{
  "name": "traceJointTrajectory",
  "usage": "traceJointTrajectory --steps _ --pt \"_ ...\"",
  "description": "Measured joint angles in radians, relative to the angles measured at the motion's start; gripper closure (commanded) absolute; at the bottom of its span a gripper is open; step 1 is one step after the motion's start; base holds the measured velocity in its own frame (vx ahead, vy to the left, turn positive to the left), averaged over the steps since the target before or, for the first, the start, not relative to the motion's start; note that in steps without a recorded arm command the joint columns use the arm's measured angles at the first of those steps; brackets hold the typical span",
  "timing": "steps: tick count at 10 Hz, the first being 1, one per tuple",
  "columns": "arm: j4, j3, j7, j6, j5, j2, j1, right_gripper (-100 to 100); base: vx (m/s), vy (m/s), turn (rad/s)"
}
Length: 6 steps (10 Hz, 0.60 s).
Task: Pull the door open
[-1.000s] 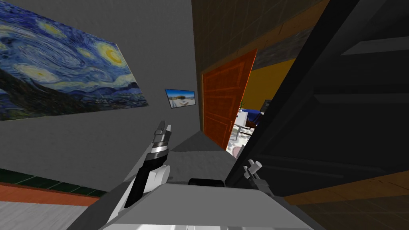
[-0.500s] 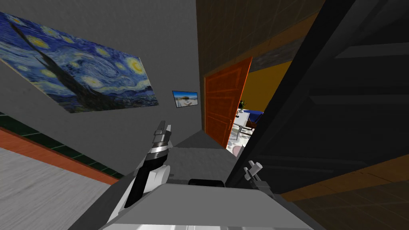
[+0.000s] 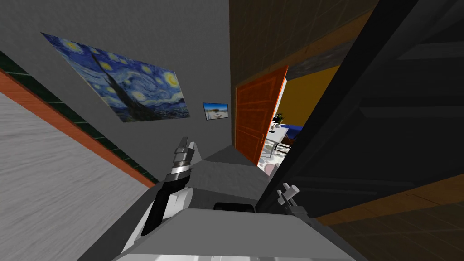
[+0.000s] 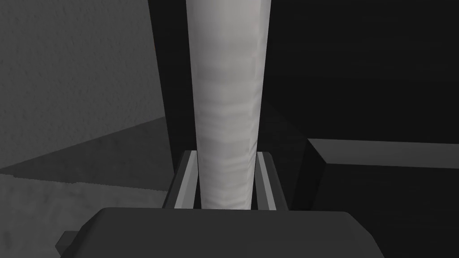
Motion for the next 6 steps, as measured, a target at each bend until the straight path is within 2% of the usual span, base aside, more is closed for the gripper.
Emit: traceJointTrajectory --steps 3,4,6 --pt "0.028 0.012 -0.021 -0.031 0.009 -0.013 -0.005 100 -0.205 -0.049 0.118" --pt "0.037 0.016 -0.026 -0.040 0.012 -0.016 -0.007 100 -0.085 -0.026 0.027" --pt "0.043 0.021 -0.029 -0.040 0.015 -0.017 -0.007 100 -0.148 -0.041 0.121"
